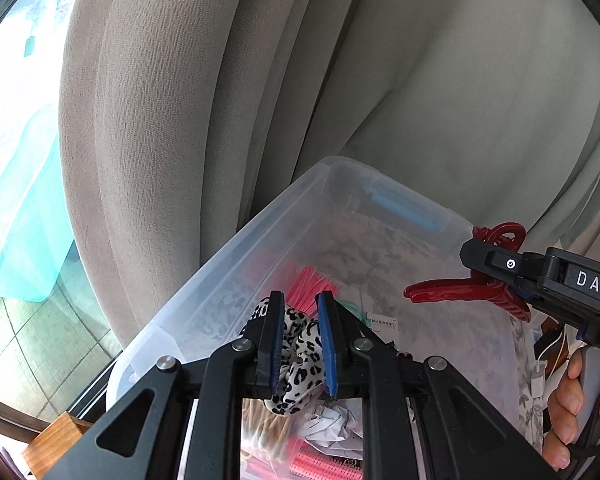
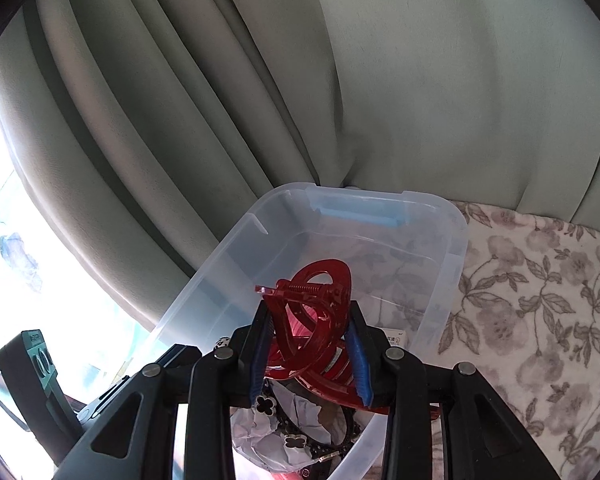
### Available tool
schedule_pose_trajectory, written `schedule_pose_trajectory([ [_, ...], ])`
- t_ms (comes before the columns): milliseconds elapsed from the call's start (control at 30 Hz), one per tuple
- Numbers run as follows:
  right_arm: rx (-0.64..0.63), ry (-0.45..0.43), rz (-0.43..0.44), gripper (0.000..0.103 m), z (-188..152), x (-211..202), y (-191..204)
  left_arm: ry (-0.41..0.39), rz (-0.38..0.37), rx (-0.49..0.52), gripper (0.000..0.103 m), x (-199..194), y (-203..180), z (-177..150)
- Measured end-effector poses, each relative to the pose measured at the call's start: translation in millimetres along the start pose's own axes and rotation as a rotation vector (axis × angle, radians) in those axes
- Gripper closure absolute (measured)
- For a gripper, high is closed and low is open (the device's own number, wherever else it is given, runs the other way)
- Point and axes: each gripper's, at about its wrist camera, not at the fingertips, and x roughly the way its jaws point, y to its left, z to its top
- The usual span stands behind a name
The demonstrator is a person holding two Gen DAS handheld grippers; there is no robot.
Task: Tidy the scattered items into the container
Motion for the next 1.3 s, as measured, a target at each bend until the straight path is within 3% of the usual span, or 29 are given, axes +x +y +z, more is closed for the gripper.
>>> schedule_pose_trajectory([
  [133, -0.017, -0.015, -0.006, 0.059, 2.6, -8.4, 3.9, 0.006, -0.008, -0.003, 0.086, 2.1, -0.5, -1.7],
  [500, -0.042, -0.019, -0.013, 0.058, -1.9, -23.6, 11.0, 0.009, -0.024, 0.005, 0.085, -1.5, -1.3, -5.2],
  [600, -0.045, -0.003, -0.026, 0.058, -7.6, -27.5, 12.1, 0.009, -0.033, 0.011, 0.073, -4.3, -2.8, -6.2],
  [900, -0.04, 0.041, -0.051, 0.058, -32.8, -45.9, 18.2, 0.012, -0.064, 0.032, 0.071, -15.5, -9.1, -14.2],
  [1033, -0.04, 0.054, -0.07, 0.058, -42.3, -53.3, 21.4, 0.014, -0.071, 0.046, 0.063, -16.3, -12.7, -11.2],
  [1300, -0.046, 0.052, -0.088, 0.048, -55.3, -62.1, 25.5, 0.013, -0.081, 0.076, 0.047, -15.2, -20.1, 1.5],
])
